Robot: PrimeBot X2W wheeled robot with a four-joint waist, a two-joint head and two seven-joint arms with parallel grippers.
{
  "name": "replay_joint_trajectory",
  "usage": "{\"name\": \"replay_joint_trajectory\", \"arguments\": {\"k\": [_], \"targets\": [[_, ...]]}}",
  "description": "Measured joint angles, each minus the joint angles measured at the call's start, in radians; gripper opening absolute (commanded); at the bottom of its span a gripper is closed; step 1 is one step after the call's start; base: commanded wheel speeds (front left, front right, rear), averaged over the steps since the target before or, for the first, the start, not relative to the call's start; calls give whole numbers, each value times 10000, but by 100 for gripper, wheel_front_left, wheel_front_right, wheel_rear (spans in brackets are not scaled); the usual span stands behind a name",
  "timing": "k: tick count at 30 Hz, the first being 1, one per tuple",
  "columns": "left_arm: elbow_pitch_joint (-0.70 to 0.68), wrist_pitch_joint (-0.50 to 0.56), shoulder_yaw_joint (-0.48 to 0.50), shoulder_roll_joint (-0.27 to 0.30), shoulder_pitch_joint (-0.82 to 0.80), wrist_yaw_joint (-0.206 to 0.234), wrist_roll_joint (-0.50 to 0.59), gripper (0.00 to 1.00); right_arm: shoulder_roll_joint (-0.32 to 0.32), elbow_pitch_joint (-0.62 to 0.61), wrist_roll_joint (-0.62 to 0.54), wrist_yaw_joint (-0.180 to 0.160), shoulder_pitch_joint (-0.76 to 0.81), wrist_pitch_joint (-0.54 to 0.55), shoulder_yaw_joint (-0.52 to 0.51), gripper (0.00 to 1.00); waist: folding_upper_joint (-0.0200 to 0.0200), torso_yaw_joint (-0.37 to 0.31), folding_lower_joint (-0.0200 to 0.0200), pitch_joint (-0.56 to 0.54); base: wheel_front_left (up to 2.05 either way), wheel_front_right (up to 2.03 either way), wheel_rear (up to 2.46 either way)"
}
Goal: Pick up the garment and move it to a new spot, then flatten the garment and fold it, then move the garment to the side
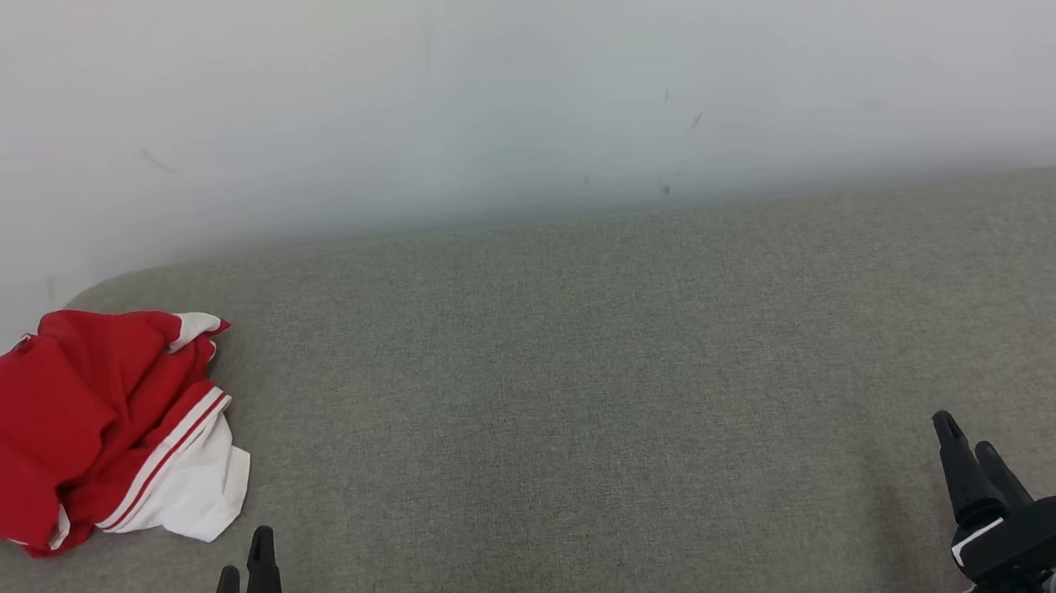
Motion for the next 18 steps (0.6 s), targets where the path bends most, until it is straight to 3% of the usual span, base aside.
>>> {"name": "replay_joint_trajectory", "arguments": {"k": [18], "targets": [[8, -443, -1229, 585, -201, 504, 2508, 100, 38, 213, -3545, -410, 186, -522, -374, 100, 0, 55, 0, -296, 0, 0, 0]]}}
